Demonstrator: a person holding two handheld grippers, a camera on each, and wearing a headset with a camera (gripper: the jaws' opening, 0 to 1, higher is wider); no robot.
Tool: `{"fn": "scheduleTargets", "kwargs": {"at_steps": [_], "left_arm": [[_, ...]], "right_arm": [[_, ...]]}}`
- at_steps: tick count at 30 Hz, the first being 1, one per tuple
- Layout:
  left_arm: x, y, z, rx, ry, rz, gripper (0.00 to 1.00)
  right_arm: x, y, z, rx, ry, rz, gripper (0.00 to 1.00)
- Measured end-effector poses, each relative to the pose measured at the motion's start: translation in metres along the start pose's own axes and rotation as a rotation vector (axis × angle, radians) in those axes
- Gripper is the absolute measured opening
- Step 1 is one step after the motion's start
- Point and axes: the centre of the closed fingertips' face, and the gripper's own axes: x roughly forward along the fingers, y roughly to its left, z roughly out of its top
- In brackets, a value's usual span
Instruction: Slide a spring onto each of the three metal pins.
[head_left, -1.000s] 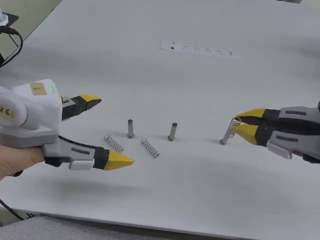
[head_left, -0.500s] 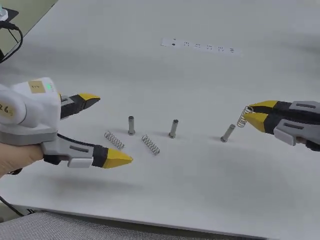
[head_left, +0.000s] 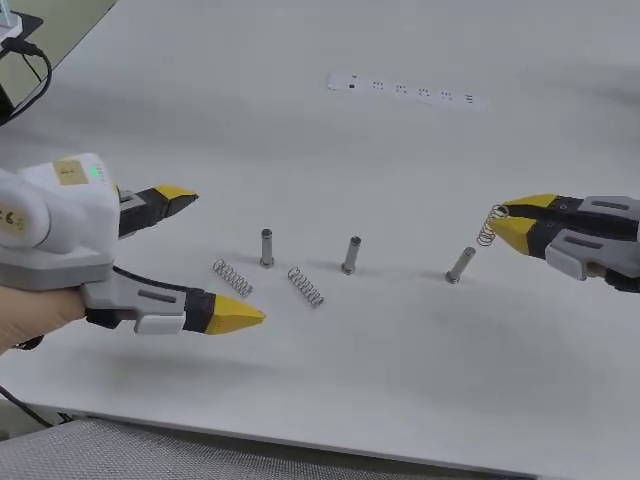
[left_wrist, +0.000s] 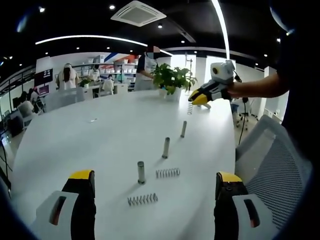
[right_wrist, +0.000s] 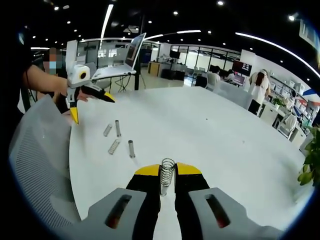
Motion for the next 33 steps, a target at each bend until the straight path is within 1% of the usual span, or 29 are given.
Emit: {"fn": "scheduleTargets", "kwargs": {"at_steps": [3, 11, 17, 19, 33], "left_arm": [[0.0, 0.0, -0.002, 0.003, 0.008, 0.0, 0.98], [-0.003, 0.001, 0.0, 0.0, 0.001, 0.004, 0.98], [-0.005, 0.002, 0.0, -0.002, 0.002, 0.008, 0.98], [-0.005, 0.003, -0.001, -0.004, 0.001, 0.011, 0.98], [-0.008, 0.003, 0.0, -0.006, 0.002, 0.012, 0.98]], "right_arm": [[0.001, 0.0, 0.0, 0.006, -0.002, 0.0, 0.06], [0.004, -0.002, -0.001, 0.034, -0.01, -0.007, 0.06], [0.009, -0.002, -0.008, 0.046, 0.004, -0.007, 0.06], [0.009, -0.002, -0.009, 0.058, 0.001, -0.006, 0.06], [0.015, 0.0, -0.013, 0.06, 0.016, 0.004, 0.06]]}}
